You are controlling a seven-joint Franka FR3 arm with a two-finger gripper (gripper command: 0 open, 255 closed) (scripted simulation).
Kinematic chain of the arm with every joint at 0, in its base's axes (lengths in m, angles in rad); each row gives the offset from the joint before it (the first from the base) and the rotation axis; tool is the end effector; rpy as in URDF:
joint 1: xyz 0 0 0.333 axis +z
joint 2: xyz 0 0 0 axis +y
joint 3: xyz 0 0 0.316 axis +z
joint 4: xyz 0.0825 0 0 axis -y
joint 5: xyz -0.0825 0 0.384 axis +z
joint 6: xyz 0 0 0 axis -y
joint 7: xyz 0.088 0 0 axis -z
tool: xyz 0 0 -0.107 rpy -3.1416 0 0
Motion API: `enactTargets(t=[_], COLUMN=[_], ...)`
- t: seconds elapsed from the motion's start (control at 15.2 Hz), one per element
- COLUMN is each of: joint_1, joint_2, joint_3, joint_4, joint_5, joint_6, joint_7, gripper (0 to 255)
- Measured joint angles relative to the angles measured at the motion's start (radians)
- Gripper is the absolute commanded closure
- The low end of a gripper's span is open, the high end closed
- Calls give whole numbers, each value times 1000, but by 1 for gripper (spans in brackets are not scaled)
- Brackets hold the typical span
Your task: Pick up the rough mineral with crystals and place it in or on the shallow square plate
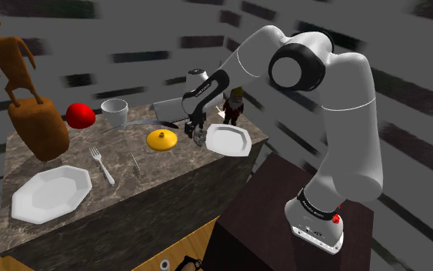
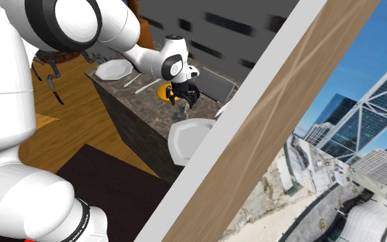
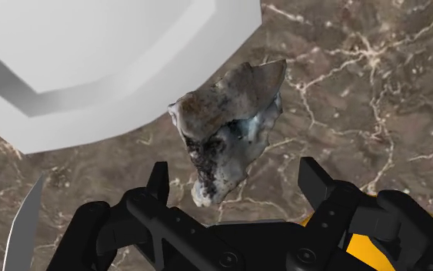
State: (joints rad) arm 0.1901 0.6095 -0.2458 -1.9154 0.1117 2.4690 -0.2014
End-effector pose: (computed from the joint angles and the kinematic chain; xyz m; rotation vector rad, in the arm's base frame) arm 0.6218 -0.0300 0.1780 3.0696 0.1491 -0.0658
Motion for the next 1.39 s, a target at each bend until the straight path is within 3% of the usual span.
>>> enactTargets(t=[0.59, 0.66, 1.39], joint_1=[-8, -8, -7], joint_2=[38, 38, 32], joint_3=[8, 8, 7], joint_4=[4, 4, 2], joint_5=[9, 9, 7], joint_6=[35, 35, 31], joint_7=[-5, -5, -5], gripper=[0, 255, 255])
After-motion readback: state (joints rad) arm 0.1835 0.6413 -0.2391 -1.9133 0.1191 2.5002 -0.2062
